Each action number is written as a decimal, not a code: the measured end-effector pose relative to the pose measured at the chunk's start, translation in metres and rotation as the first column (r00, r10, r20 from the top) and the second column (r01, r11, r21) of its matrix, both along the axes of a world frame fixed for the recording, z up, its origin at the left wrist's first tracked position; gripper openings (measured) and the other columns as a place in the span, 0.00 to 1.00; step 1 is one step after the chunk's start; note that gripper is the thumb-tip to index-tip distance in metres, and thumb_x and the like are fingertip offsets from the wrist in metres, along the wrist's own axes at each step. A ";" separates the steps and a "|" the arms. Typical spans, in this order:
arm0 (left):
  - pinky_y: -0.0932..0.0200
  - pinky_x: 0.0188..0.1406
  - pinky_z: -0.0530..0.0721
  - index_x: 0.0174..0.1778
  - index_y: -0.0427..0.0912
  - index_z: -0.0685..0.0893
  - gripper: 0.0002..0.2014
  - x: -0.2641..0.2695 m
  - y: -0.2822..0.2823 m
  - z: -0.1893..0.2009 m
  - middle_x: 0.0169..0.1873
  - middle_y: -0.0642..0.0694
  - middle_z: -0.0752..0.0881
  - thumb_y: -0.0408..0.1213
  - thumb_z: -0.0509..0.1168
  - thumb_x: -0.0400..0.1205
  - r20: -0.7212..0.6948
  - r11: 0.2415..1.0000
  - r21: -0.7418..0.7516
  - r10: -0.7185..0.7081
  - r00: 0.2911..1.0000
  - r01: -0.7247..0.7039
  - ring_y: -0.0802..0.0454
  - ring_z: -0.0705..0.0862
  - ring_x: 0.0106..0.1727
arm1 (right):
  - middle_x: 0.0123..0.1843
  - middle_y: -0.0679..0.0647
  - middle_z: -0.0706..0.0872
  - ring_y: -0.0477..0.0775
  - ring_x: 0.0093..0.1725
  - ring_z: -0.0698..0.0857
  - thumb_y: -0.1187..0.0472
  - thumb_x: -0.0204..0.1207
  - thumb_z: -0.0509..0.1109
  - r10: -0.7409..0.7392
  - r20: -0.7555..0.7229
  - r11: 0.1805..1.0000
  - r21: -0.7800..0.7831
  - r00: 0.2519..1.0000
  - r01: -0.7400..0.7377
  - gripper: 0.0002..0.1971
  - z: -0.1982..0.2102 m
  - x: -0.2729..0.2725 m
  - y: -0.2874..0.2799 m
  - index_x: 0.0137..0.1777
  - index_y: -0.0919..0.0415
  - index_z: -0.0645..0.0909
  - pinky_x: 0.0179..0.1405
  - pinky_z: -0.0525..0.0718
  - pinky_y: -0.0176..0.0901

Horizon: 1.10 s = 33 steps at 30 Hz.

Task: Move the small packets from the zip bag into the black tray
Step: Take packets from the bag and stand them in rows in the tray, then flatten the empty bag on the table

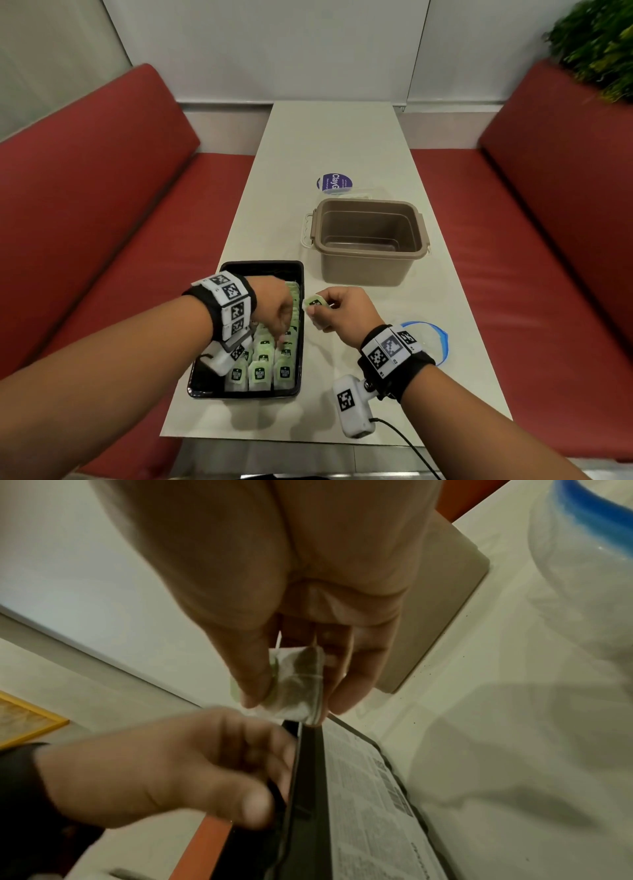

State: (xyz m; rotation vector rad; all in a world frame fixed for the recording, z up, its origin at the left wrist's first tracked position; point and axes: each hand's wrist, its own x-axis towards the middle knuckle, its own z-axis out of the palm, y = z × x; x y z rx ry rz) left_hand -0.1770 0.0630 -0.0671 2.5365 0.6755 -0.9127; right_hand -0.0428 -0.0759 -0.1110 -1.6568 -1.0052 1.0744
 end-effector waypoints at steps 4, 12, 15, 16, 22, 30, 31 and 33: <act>0.68 0.42 0.81 0.50 0.54 0.88 0.17 -0.001 -0.003 0.035 0.38 0.60 0.90 0.58 0.78 0.70 0.386 0.989 -0.076 0.147 0.911 -0.128 0.66 0.85 0.39 | 0.31 0.52 0.89 0.49 0.31 0.84 0.60 0.70 0.83 -0.030 -0.003 0.999 0.046 1.000 0.030 0.05 0.005 0.000 0.004 0.37 0.55 0.88 0.33 0.82 0.43; 0.66 0.38 0.78 0.46 0.51 0.91 0.05 -0.011 -0.013 0.056 0.35 0.56 0.88 0.46 0.74 0.78 0.534 0.980 0.099 0.094 0.841 -0.172 0.62 0.84 0.37 | 0.26 0.43 0.86 0.44 0.29 0.79 0.58 0.72 0.81 -0.040 0.035 0.995 0.097 0.999 0.036 0.06 0.011 -0.008 0.007 0.36 0.55 0.88 0.34 0.79 0.43; 0.62 0.42 0.82 0.47 0.51 0.91 0.05 -0.018 -0.010 0.064 0.35 0.56 0.89 0.45 0.74 0.79 0.547 0.975 0.112 0.103 0.831 -0.194 0.60 0.86 0.39 | 0.34 0.46 0.90 0.39 0.31 0.82 0.58 0.76 0.77 -0.028 0.060 0.992 0.121 0.998 0.020 0.03 0.009 -0.011 0.007 0.41 0.52 0.89 0.38 0.83 0.41; 0.61 0.44 0.83 0.48 0.51 0.91 0.05 -0.020 -0.010 0.064 0.36 0.56 0.90 0.45 0.74 0.79 0.541 0.975 0.110 0.106 0.835 -0.195 0.59 0.86 0.40 | 0.35 0.47 0.91 0.39 0.33 0.83 0.58 0.77 0.76 -0.027 0.066 0.992 0.122 0.997 0.018 0.04 0.009 -0.012 0.007 0.41 0.51 0.89 0.39 0.85 0.43; 0.56 0.45 0.83 0.48 0.53 0.89 0.05 -0.028 -0.011 0.059 0.38 0.56 0.88 0.48 0.71 0.80 0.479 0.950 0.244 0.057 0.876 -0.195 0.55 0.86 0.43 | 0.41 0.47 0.90 0.44 0.35 0.82 0.56 0.77 0.75 -0.028 0.147 0.994 0.104 0.989 0.013 0.00 0.005 -0.019 0.009 0.45 0.50 0.87 0.44 0.85 0.47; 0.58 0.38 0.79 0.44 0.50 0.90 0.05 -0.025 -0.018 0.034 0.41 0.52 0.89 0.41 0.69 0.79 0.134 0.938 0.343 0.009 0.991 -0.055 0.51 0.85 0.41 | 0.52 0.56 0.83 0.57 0.34 0.89 0.64 0.77 0.72 0.093 0.075 0.976 -0.203 0.993 -0.076 0.23 -0.004 -0.027 0.004 0.69 0.55 0.68 0.40 0.92 0.56; 0.58 0.39 0.80 0.45 0.50 0.91 0.04 -0.023 -0.020 0.029 0.41 0.53 0.89 0.41 0.71 0.78 0.076 0.959 0.285 -0.012 0.997 -0.010 0.53 0.84 0.40 | 0.51 0.57 0.83 0.59 0.33 0.88 0.67 0.77 0.72 0.092 0.038 0.974 -0.210 0.995 -0.082 0.24 -0.003 -0.028 0.003 0.69 0.56 0.67 0.41 0.92 0.58; 0.59 0.41 0.80 0.48 0.49 0.92 0.07 -0.019 -0.023 0.017 0.39 0.55 0.89 0.43 0.76 0.76 -0.025 0.988 0.139 -0.067 0.997 0.070 0.57 0.83 0.41 | 0.50 0.57 0.83 0.61 0.32 0.88 0.71 0.76 0.72 0.067 -0.023 0.974 -0.213 0.997 -0.071 0.26 -0.002 -0.030 0.002 0.70 0.58 0.67 0.42 0.91 0.63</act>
